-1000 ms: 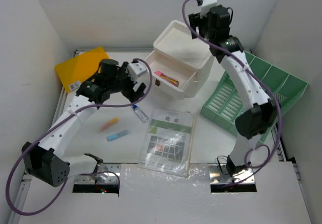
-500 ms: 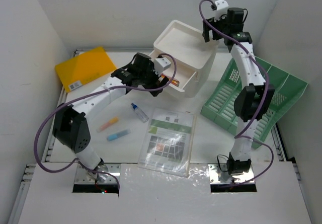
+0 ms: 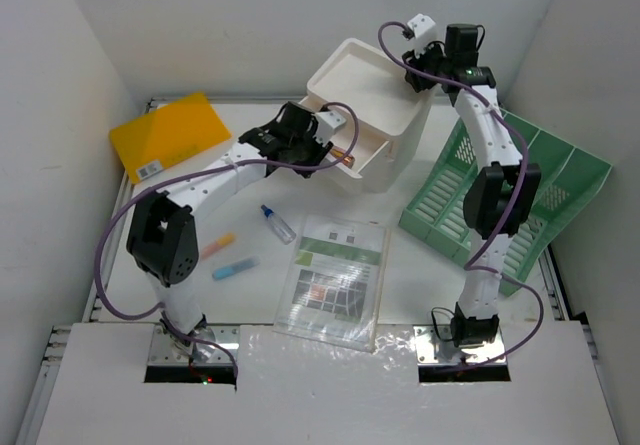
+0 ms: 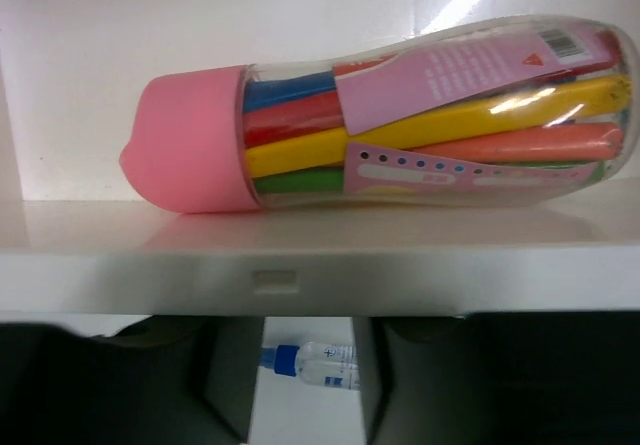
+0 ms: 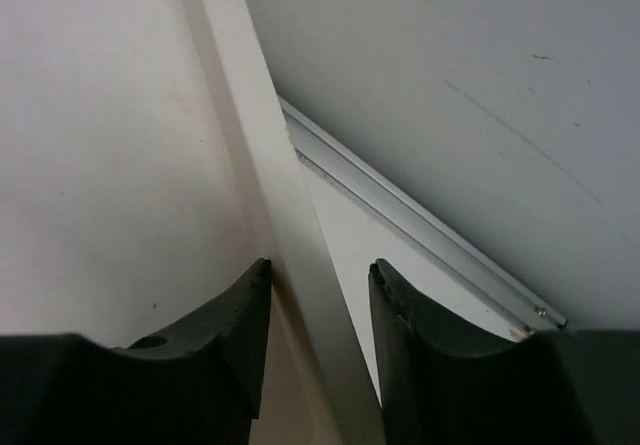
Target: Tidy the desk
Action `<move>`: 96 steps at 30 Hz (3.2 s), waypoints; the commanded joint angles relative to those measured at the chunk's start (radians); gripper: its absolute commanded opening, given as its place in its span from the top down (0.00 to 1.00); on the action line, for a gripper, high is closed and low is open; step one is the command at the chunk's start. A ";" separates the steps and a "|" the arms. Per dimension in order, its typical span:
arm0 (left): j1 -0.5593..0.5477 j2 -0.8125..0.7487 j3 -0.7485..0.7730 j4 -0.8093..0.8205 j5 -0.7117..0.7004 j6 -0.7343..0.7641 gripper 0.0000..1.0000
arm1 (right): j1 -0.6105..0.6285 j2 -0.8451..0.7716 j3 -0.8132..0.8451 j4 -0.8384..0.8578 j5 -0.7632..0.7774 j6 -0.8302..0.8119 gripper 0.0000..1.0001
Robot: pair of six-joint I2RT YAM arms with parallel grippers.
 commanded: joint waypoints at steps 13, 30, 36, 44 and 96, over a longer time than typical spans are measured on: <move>-0.038 0.113 0.293 0.091 0.137 0.031 1.00 | 0.004 -0.005 -0.041 -0.069 -0.263 -0.160 0.82; -0.057 0.371 0.577 0.180 0.109 -0.009 0.52 | 0.004 -0.025 -0.114 -0.057 -0.308 -0.183 0.89; -0.055 0.221 0.290 0.214 0.104 0.005 0.34 | 0.004 -0.036 -0.136 -0.014 -0.262 -0.158 0.97; -0.057 0.259 0.265 0.248 0.046 -0.001 0.37 | -0.005 -0.028 -0.140 0.032 -0.254 -0.129 1.00; -0.002 0.347 0.150 0.636 0.078 -0.029 0.69 | -0.005 -0.102 -0.286 0.109 -0.317 -0.131 1.00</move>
